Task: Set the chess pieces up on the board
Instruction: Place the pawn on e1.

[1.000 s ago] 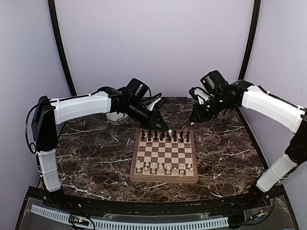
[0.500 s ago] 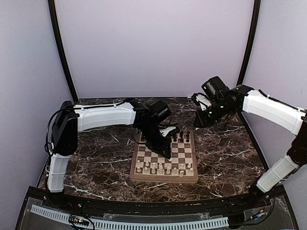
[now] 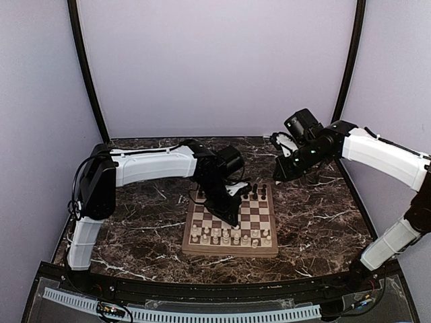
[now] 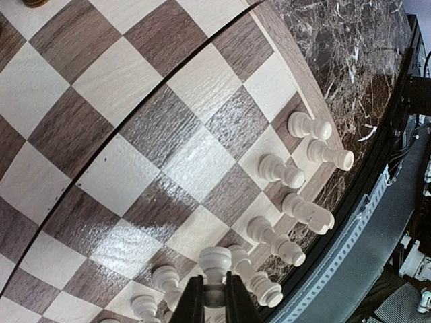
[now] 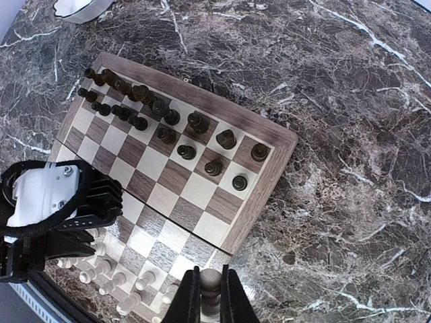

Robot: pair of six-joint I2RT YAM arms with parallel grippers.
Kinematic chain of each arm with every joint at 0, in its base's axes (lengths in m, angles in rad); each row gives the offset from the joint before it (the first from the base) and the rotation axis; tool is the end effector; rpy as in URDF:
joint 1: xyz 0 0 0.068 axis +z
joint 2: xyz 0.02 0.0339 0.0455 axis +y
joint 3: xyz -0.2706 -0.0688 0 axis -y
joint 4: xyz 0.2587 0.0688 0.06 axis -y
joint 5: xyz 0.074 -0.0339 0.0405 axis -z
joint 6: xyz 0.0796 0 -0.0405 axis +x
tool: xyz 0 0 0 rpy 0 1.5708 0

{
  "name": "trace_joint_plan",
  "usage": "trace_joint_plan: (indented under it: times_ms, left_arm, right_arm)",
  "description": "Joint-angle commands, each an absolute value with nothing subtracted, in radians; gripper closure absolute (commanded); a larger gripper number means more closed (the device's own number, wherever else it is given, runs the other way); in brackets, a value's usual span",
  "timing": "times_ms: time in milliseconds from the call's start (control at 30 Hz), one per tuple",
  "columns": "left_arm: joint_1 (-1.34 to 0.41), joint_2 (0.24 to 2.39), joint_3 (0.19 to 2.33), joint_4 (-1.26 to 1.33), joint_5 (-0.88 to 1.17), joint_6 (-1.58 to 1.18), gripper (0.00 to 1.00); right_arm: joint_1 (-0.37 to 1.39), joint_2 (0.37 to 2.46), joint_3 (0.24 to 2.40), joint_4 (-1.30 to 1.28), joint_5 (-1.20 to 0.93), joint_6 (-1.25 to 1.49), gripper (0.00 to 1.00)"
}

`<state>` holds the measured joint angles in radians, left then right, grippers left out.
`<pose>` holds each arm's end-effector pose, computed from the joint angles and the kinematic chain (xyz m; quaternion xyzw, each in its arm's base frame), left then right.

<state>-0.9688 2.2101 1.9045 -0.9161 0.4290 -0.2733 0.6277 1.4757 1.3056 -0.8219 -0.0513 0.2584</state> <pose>0.2538 -0.4278 0.1725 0.3627 0.8920 -0.2692 0.0160 0.2755 0.2050 0.2697 -0.1831 0.9405 0.1445 0.2472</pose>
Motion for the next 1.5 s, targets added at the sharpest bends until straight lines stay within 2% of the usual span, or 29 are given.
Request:
trace_joint_plan:
  times_ms: [0,1167,1300,1467]
  left_arm:
    - [-0.973,2.226,1.942,-0.954,0.428,-0.273,0.94]
    - [-0.979,2.263,1.917,-0.960,0.460,-0.284,0.92]
    - [-0.979,2.263,1.919,-0.961,0.459,-0.284,0.87]
    - [-0.979,2.263,1.921,-0.962,0.454,-0.288,0.74]
  right_arm:
    - [0.621,1.443,1.289,-0.803,-0.048,0.258,0.97]
    - [0.621,1.485,1.312,-0.786,-0.058,0.249,0.97]
    - [0.621,1.493,1.319,-0.787,-0.061,0.248,0.97]
    - [0.621,1.500,1.321,-0.783,-0.064,0.247,0.97]
